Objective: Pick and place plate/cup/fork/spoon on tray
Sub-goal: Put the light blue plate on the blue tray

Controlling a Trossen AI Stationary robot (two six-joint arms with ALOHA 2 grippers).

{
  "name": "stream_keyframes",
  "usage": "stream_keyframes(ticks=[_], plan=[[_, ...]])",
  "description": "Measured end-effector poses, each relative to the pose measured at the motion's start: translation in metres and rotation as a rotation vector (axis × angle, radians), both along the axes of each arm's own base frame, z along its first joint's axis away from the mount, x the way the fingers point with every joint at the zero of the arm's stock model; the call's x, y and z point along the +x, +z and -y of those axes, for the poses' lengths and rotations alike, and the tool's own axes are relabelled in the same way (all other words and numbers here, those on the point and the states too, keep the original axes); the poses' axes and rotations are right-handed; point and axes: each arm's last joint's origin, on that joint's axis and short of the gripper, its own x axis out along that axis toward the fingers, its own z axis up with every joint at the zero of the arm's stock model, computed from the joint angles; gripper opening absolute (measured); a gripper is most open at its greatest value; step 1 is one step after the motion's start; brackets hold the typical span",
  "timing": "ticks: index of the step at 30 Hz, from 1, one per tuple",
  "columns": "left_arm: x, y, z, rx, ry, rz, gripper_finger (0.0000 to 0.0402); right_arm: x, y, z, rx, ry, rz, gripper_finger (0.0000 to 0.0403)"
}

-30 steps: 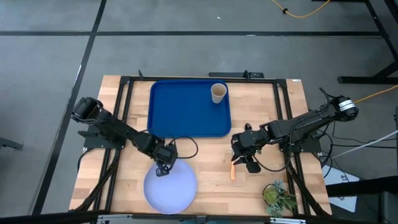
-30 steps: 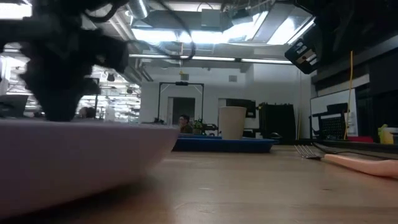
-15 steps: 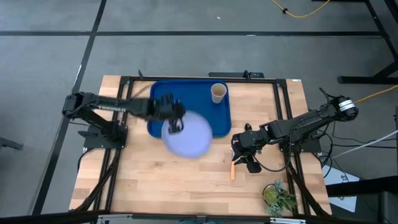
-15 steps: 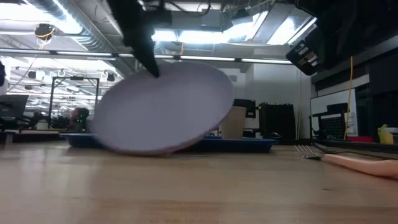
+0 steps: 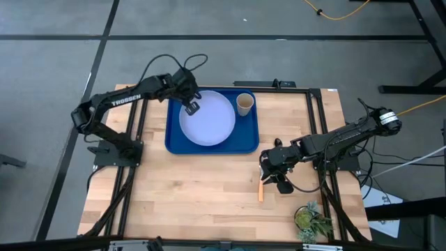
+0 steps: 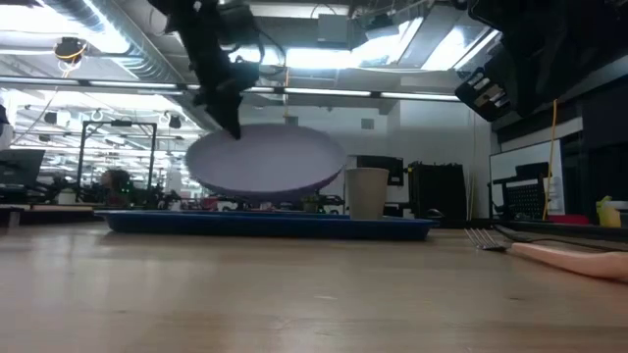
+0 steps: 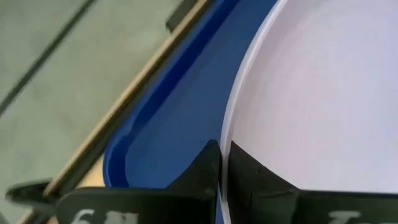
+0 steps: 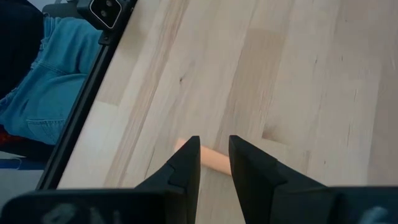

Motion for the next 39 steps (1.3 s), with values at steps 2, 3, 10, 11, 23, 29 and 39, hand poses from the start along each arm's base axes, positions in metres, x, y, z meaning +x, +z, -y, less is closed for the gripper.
stream_keyframes(ticks=[2,3,10,11,23,29,39], plan=[[0.001,-0.007,-0.002,-0.026,0.008,-0.035,0.0002,0.0,0.0,0.0,-0.001,0.0,-0.002,0.009],[0.003,-0.012,-0.004,-0.04,0.011,-0.055,0.0002,0.0,0.0,0.0,-0.001,0.001,-0.001,0.009],[0.019,-0.046,-0.015,-0.051,0.044,-0.172,0.0009,0.0,0.0,0.0,-0.001,0.0,-0.002,0.009],[0.019,-0.05,-0.017,-0.048,0.053,-0.187,0.0011,0.0,0.0,0.0,-0.001,0.0,-0.003,0.009],[0.011,-0.059,-0.034,-0.051,0.118,-0.235,0.0033,0.0,0.0,0.0,-0.001,0.0,-0.003,0.009],[0.012,-0.06,-0.031,-0.055,0.111,-0.253,0.0032,0.0,0.0,0.0,-0.001,0.0,-0.003,0.009],[0.011,-0.06,-0.031,-0.048,0.132,-0.256,0.0042,0.0,0.0,0.0,-0.001,0.0,-0.003,0.009]])
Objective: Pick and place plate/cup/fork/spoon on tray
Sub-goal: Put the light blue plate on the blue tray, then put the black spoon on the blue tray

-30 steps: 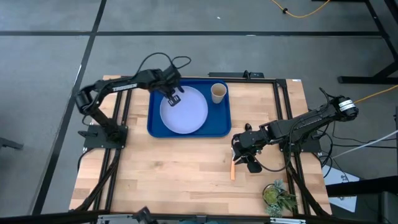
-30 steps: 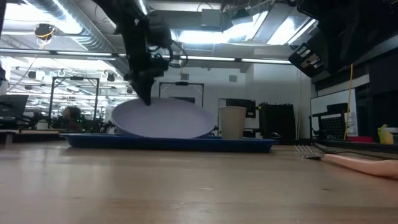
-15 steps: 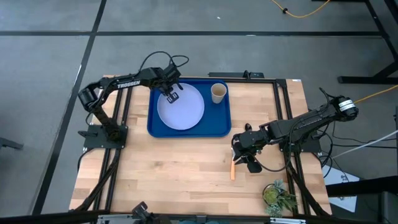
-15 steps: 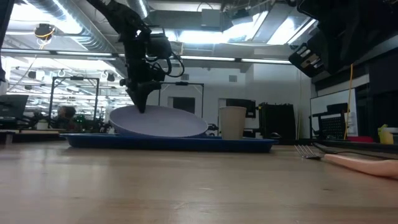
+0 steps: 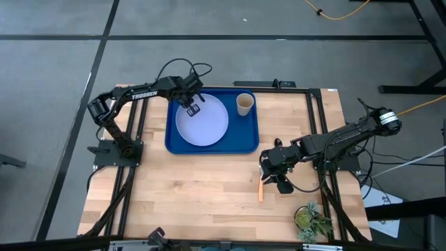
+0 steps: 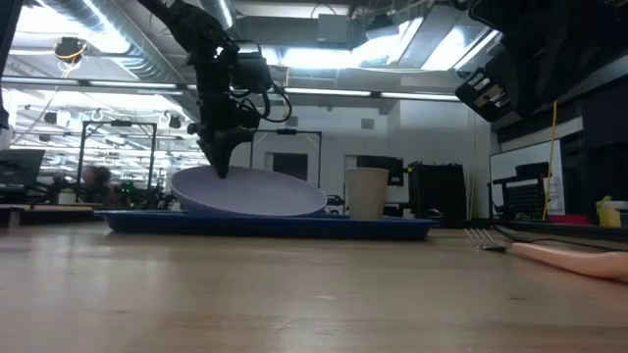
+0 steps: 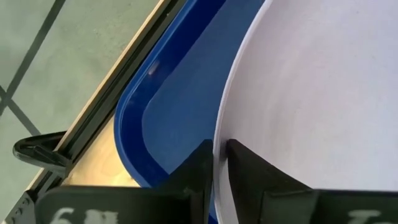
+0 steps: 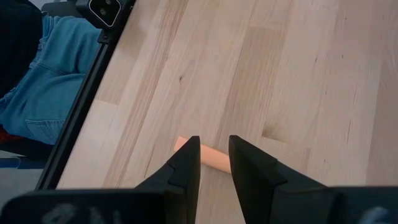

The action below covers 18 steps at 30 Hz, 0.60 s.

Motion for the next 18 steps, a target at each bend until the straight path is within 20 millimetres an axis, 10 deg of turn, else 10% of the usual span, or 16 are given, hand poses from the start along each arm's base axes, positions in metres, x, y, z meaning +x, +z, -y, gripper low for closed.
stream_keyframes(ticks=[18], plan=[[-0.0038,-0.0011,0.0021,-0.021,0.036,-0.028,0.0067,0.0,0.0,0.0,0.0,0.0,0.0,0.009]])
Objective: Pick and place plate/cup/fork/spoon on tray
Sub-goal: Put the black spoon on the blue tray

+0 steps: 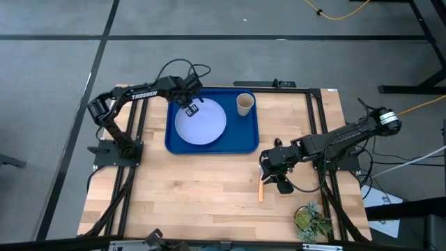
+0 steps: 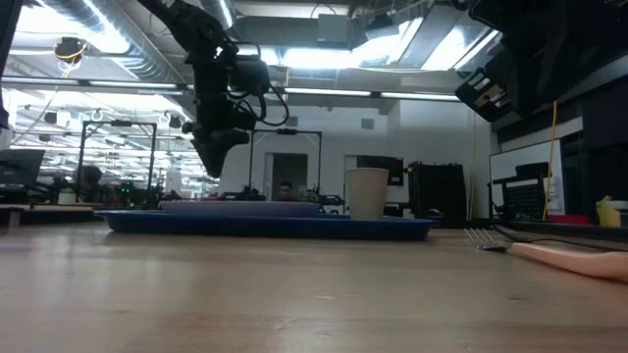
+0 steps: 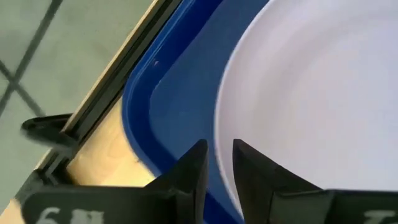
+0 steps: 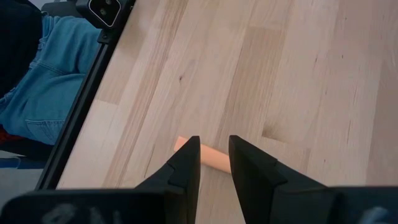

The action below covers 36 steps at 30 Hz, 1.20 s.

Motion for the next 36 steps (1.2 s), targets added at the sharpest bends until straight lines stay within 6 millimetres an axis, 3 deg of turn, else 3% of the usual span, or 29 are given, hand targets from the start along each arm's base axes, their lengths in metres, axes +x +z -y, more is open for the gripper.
stream_keyframes(ticks=[5,10,16,20,23,26,29,36], plan=[[0.007,0.023,0.011,-0.083,-0.08,0.157,0.007,0.0,0.0,0.0,0.0,0.0,0.0,0.009],[0.012,0.051,0.041,-0.214,-0.129,0.249,0.0067,-0.002,-0.002,0.001,0.022,-0.046,-0.054,0.009],[-0.006,0.064,0.09,-0.342,-0.194,0.079,0.0065,-0.022,-0.015,0.007,0.02,-0.286,-0.384,0.009],[-0.015,0.067,0.122,-0.402,-0.107,-0.026,0.0065,-0.03,-0.019,0.013,-0.095,-0.424,-0.445,0.009],[-0.018,0.067,0.15,-0.405,-0.252,-0.059,0.0065,-0.029,-0.018,0.013,-0.096,-0.474,-0.428,0.009],[-0.025,0.067,0.174,-0.406,-0.396,0.041,0.0065,-0.028,-0.018,0.012,-0.083,-0.481,-0.422,0.009],[-0.045,0.069,0.191,-0.35,-0.531,0.222,0.0065,-0.027,-0.018,0.011,-0.091,-0.472,-0.406,0.009],[-0.096,0.044,0.198,-0.176,-0.73,0.731,0.0065,-0.026,-0.017,0.006,-0.089,-0.433,-0.374,0.009]])
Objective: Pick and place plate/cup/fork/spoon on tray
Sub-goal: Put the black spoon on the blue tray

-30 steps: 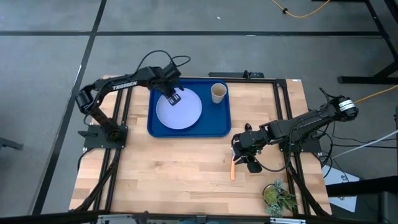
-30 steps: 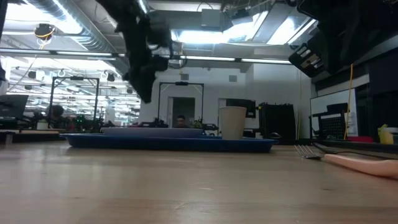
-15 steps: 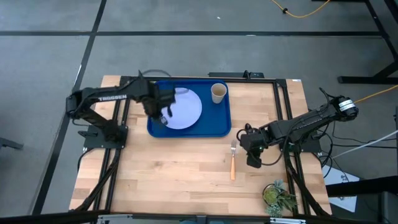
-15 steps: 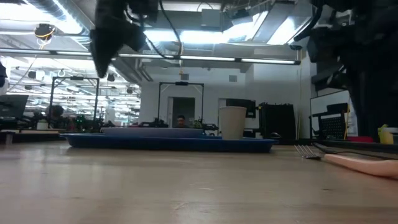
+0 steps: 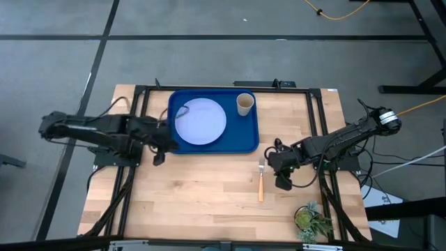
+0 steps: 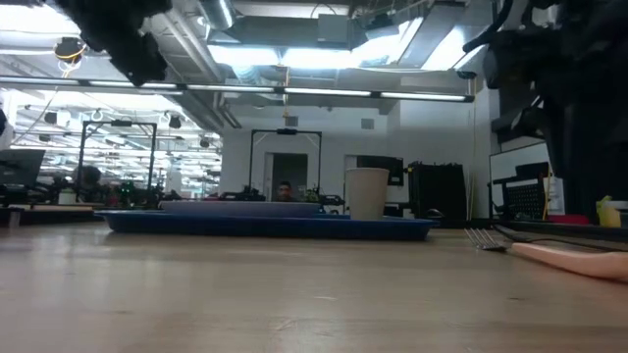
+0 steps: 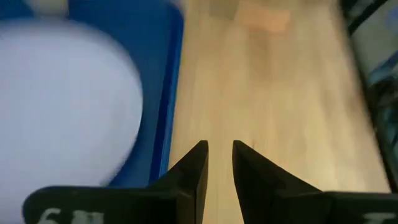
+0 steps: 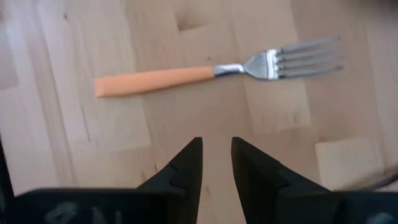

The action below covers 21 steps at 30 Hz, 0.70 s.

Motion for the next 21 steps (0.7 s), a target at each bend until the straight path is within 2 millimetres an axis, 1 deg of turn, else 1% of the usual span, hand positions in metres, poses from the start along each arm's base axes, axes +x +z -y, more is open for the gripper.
stream_keyframes(ticks=[4,7,8,12,14,16,21], plan=[[-0.018,-0.025,-0.001,0.016,-0.023,0.216,0.0065,0.003,0.001,-0.001,0.009,0.002,0.029,0.009],[-0.029,-0.046,-0.002,0.001,-0.032,0.273,0.0065,0.004,0.001,-0.001,0.011,0.006,0.04,0.009],[-0.032,-0.049,-0.003,-0.009,-0.024,0.305,0.0065,0.004,0.002,-0.001,0.009,0.015,0.044,0.009],[-0.041,-0.055,-0.005,-0.012,0.004,0.396,0.0065,0.004,0.002,-0.001,0.004,0.03,0.047,0.009],[-0.044,-0.055,-0.006,0.028,0.019,0.439,0.0065,0.004,0.002,-0.001,0.004,0.03,0.047,0.009],[-0.048,-0.055,-0.007,0.056,0.027,0.469,0.0065,0.004,0.002,-0.001,0.003,0.028,0.047,0.009],[-0.058,-0.063,-0.008,0.063,0.038,0.526,0.0065,0.004,0.002,-0.001,-0.017,0.023,0.052,0.009]])
